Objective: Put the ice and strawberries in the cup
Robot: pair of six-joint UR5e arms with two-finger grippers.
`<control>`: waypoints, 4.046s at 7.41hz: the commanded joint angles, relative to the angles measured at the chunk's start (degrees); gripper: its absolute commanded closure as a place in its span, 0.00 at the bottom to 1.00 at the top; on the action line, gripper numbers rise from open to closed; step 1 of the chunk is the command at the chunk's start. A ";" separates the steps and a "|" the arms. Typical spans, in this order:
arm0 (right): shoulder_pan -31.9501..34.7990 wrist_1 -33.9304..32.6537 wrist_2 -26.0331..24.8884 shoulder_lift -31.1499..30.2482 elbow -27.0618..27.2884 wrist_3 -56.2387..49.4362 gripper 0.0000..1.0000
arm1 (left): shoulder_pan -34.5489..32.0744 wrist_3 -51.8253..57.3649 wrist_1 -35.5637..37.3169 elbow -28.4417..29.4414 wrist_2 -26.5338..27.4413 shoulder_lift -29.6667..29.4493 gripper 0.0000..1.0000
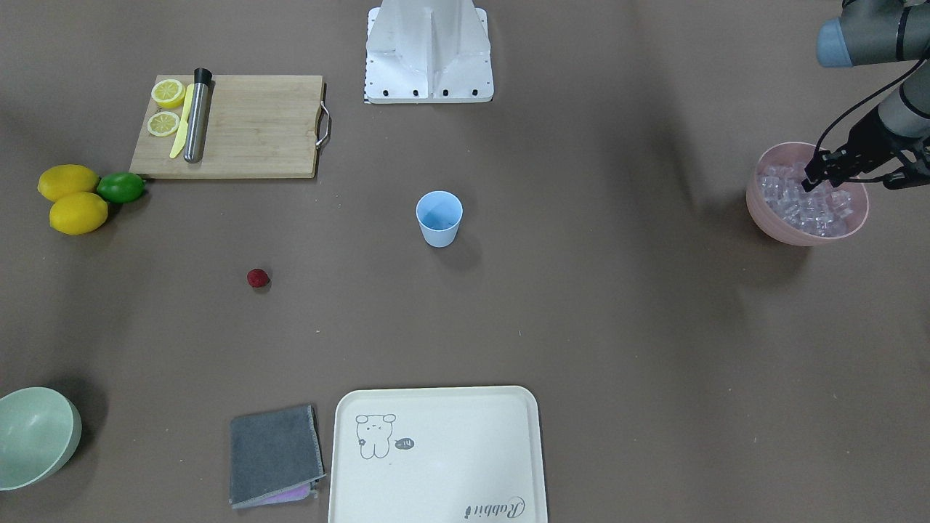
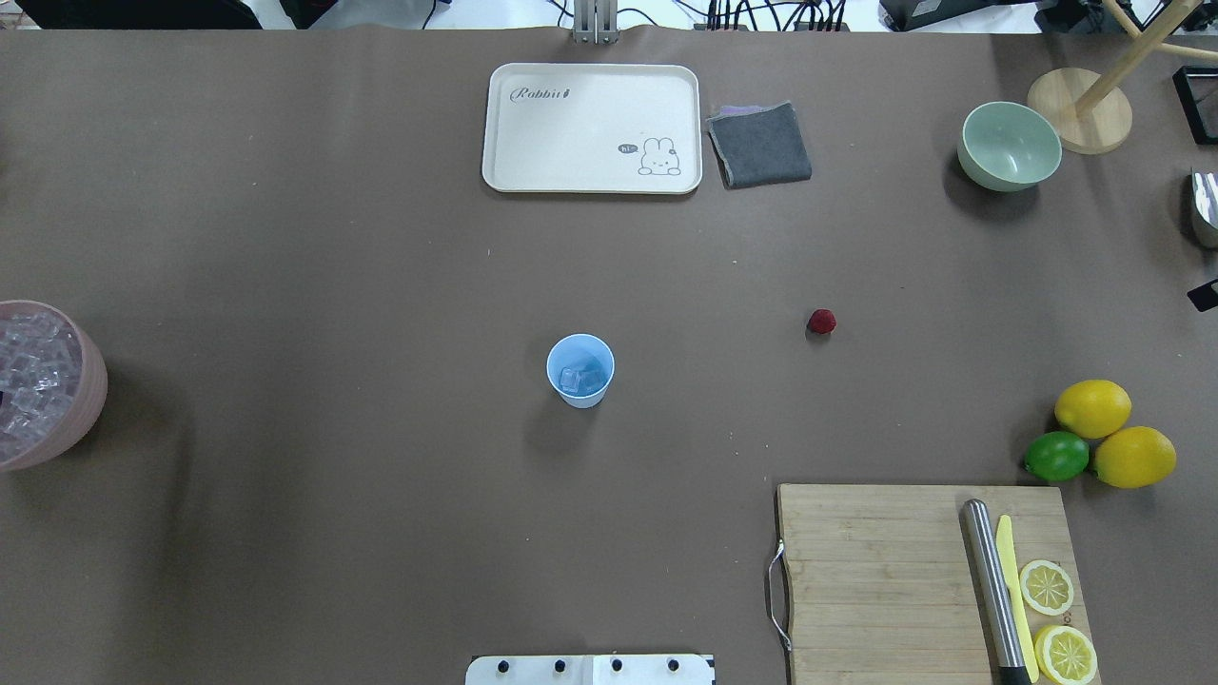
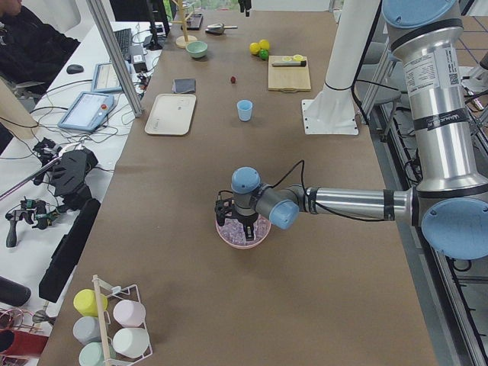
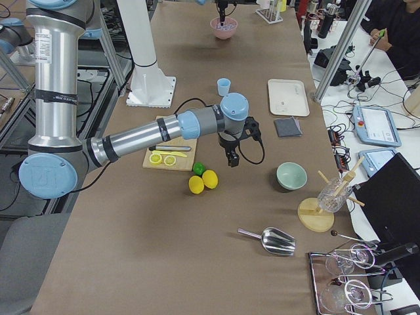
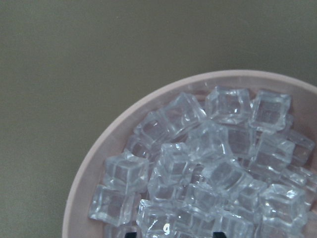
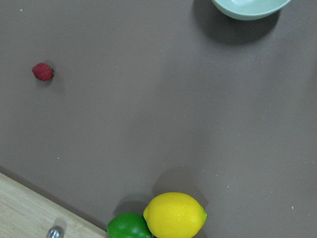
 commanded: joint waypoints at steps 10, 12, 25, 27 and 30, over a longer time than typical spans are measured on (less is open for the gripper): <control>0.00 0.00 0.06 -0.44 0.49 0.00 0.00 | 1.94 -2.54 -2.01 -0.19 0.39 2.05 0.51; 0.00 0.00 0.06 -0.44 0.49 0.00 0.00 | 1.94 -2.54 -2.01 -0.19 0.39 2.05 0.63; 0.00 0.00 0.06 -1.23 0.49 -0.09 0.00 | 2.45 1.44 6.65 -7.58 -0.14 -15.04 1.00; -0.09 0.00 0.06 -0.97 0.49 0.00 0.00 | 9.11 -9.42 14.65 -7.31 0.48 -27.52 1.00; -0.18 0.09 -0.02 -0.18 0.22 -0.09 0.00 | 21.06 -21.66 30.38 -6.53 10.11 -45.72 1.00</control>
